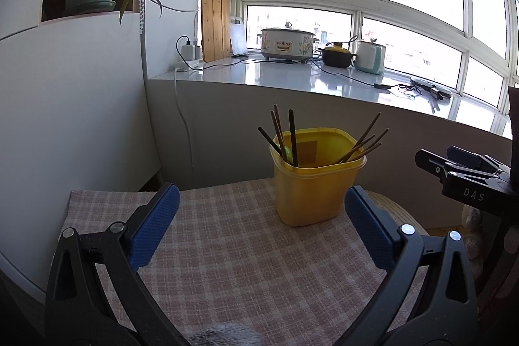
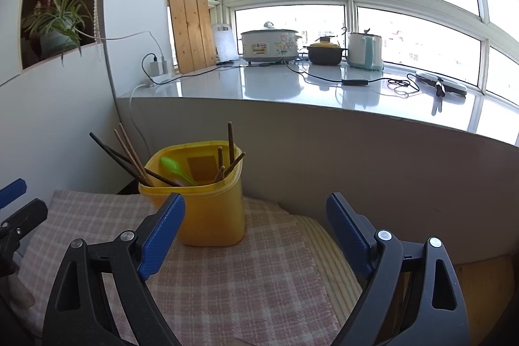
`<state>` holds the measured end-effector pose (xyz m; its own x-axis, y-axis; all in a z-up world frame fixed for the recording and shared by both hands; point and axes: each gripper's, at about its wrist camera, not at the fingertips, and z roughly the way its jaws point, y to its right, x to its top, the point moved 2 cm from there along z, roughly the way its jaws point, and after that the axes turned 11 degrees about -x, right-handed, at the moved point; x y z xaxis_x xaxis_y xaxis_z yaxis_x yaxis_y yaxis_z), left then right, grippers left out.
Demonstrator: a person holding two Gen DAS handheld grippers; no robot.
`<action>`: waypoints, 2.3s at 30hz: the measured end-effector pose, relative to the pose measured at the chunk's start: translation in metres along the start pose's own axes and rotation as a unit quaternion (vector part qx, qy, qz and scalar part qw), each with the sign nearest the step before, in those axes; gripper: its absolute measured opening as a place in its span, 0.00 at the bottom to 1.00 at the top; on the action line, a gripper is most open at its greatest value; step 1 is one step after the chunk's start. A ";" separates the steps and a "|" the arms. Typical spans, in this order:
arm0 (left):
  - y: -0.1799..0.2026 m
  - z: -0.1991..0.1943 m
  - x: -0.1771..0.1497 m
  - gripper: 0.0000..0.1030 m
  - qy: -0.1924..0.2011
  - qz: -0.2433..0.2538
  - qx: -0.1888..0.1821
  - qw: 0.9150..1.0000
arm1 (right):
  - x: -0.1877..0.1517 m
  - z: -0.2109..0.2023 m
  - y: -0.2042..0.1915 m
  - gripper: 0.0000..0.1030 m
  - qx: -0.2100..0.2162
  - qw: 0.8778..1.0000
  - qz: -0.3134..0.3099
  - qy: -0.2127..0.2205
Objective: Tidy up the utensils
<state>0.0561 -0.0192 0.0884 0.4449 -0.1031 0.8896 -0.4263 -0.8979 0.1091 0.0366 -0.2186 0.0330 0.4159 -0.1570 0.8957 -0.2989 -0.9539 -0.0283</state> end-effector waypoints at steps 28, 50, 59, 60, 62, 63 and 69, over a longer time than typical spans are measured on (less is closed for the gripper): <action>0.000 0.004 0.000 1.00 -0.008 0.000 -0.006 1.000 | -0.002 0.005 -0.002 0.86 0.003 1.000 0.003 -0.014; 0.000 0.005 -0.003 1.00 -0.011 -0.002 -0.004 1.000 | -0.003 0.006 -0.002 0.86 0.006 1.000 0.006 -0.022; 0.000 0.005 -0.003 1.00 -0.011 -0.002 -0.005 1.000 | -0.004 0.006 -0.002 0.86 0.005 1.000 0.007 -0.024; 0.000 0.005 -0.003 1.00 -0.011 -0.002 -0.005 1.000 | -0.004 0.006 -0.002 0.87 0.005 1.000 0.008 -0.024; 0.000 0.005 -0.003 1.00 -0.011 -0.001 -0.004 1.000 | -0.005 0.005 -0.002 0.87 0.005 1.000 0.010 -0.025; 0.000 0.005 -0.003 1.00 -0.011 -0.002 -0.004 1.000 | -0.005 0.005 -0.002 0.87 0.005 1.000 0.010 -0.026; 0.000 0.005 -0.003 1.00 -0.011 -0.002 -0.005 1.000 | -0.006 0.005 -0.003 0.87 0.005 1.000 0.010 -0.027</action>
<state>0.0587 -0.0211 0.0836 0.4635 -0.1098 0.8793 -0.4320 -0.8944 0.1161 0.0394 -0.2165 0.0257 0.4550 -0.1896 0.8701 -0.2990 -0.9529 -0.0513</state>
